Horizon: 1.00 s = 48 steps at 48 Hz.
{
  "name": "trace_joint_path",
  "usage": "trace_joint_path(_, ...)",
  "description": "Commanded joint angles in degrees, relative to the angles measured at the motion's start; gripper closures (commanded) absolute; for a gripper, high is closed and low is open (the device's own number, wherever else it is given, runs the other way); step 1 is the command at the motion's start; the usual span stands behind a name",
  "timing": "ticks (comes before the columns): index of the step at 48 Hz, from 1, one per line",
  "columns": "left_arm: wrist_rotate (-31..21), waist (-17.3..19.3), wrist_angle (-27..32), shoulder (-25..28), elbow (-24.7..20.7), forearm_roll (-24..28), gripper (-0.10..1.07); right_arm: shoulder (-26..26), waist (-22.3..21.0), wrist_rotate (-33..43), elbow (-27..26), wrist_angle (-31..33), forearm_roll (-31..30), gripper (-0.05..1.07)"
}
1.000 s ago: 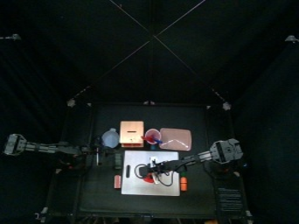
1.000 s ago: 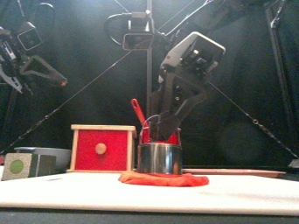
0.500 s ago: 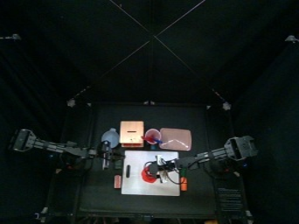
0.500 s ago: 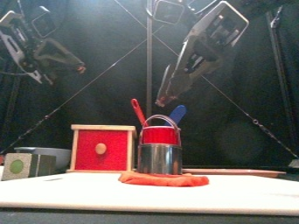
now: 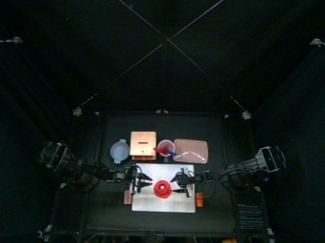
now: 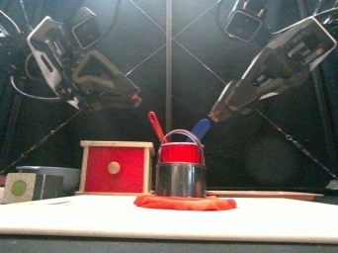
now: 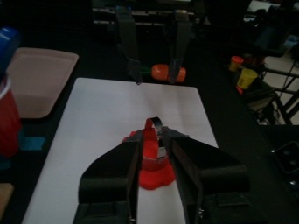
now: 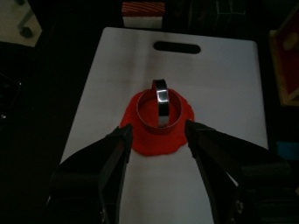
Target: Cut dough with cookie cutter and remove excess
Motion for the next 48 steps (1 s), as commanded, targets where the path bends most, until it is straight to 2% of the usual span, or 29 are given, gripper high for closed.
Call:
trace_joint_path(1, 1.49, -1.41, -3.87, 4.04, -2.90, -2.72, 0.27, -0.62, -0.09, -0.09, 0.97, -4.66, 0.35, 0.17)
trace_joint_path(14, 8.17, -8.26, -13.18, 12.66, -6.24, -19.16, 0.08, 5.45, -0.09, -0.26, 2.64, -16.44, 0.53, 0.18)
trace_joint_path(21, 11.60, -10.63, -13.54, 15.03, -8.26, -24.52, 0.06, 10.37, -0.70, -0.44, 1.85, -21.36, 0.53, 0.18)
trace_joint_path(31, 11.95, -11.43, -13.54, 16.70, -9.58, -26.37, 0.06, 13.62, -1.67, -0.35, 0.00, -22.50, 0.70, 0.19)
trace_joint_path(39, 12.04, -11.16, -13.54, 18.54, -10.63, -27.16, 0.07, 13.80, -2.99, -0.35, -0.53, -22.85, 0.26, 0.19)
trace_joint_path(48, 12.30, -10.99, -13.54, 20.74, -11.78, -27.42, 0.08, 13.97, -2.55, -0.09, -1.14, -22.94, 0.44, 0.20)
